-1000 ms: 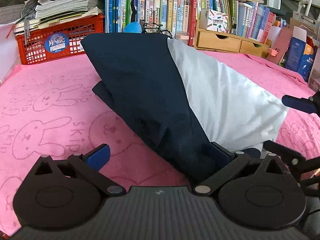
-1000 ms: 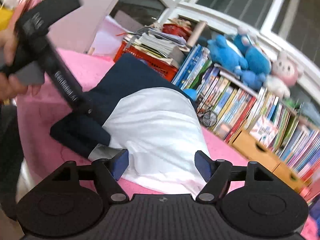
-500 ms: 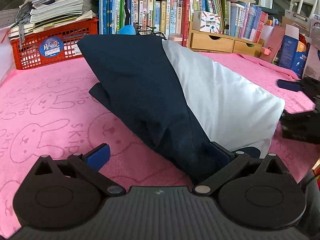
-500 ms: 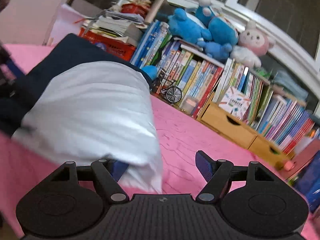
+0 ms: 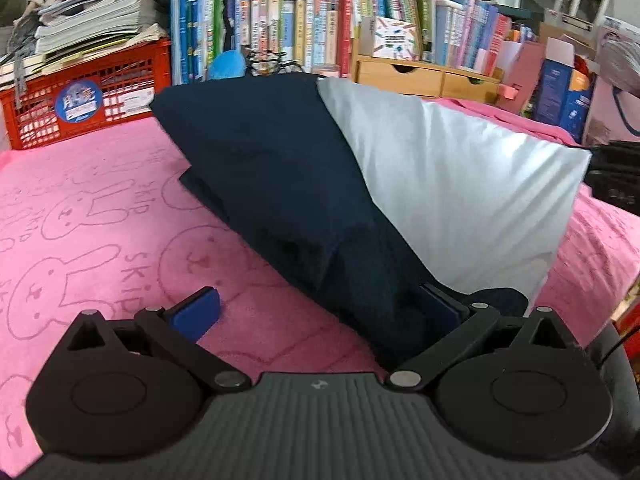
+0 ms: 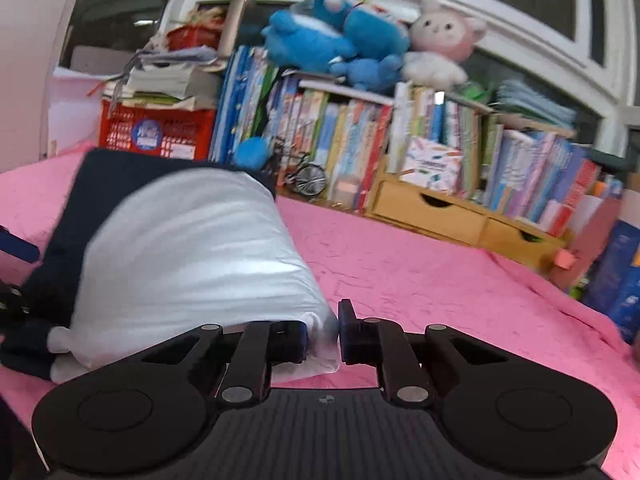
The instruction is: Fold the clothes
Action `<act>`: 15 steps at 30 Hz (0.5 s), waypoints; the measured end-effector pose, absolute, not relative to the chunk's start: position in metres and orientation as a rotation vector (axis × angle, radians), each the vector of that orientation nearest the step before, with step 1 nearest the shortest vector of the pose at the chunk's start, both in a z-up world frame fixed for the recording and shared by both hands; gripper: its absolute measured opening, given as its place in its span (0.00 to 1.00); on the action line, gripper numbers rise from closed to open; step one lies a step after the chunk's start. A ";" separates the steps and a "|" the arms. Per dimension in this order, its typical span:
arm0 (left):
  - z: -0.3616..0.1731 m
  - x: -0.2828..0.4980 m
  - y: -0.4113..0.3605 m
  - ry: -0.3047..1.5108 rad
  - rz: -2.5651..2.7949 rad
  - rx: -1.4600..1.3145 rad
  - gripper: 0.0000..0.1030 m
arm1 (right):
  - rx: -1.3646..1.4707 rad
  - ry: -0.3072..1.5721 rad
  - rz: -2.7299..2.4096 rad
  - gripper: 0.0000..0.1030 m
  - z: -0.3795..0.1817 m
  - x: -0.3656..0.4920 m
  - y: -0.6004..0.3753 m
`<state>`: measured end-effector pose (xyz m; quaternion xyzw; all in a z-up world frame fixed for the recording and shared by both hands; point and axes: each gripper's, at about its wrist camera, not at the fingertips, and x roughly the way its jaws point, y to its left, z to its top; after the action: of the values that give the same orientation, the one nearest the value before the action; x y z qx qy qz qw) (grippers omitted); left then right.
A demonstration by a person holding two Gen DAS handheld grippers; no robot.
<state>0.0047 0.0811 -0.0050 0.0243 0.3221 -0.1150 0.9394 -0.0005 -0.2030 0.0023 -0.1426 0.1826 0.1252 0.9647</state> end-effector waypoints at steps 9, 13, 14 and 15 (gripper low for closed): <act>0.014 -0.006 0.091 0.653 -0.253 0.104 1.00 | -0.333 0.469 0.267 0.16 -0.035 -0.049 -0.207; 0.062 -0.019 0.092 0.503 -0.167 0.141 1.00 | -0.347 0.460 0.318 0.16 -0.037 -0.059 -0.197; 0.076 -0.022 0.089 0.451 -0.160 0.136 1.00 | -0.346 0.461 0.329 0.16 -0.037 -0.062 -0.195; 0.085 -0.025 0.082 0.415 -0.172 0.126 1.00 | -0.339 0.464 0.338 0.16 -0.037 -0.064 -0.194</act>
<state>-0.0245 0.0822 0.0851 0.0626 0.2054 -0.0852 0.9729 -0.0638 -0.1942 -0.0366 -0.1665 0.2276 0.1661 0.9449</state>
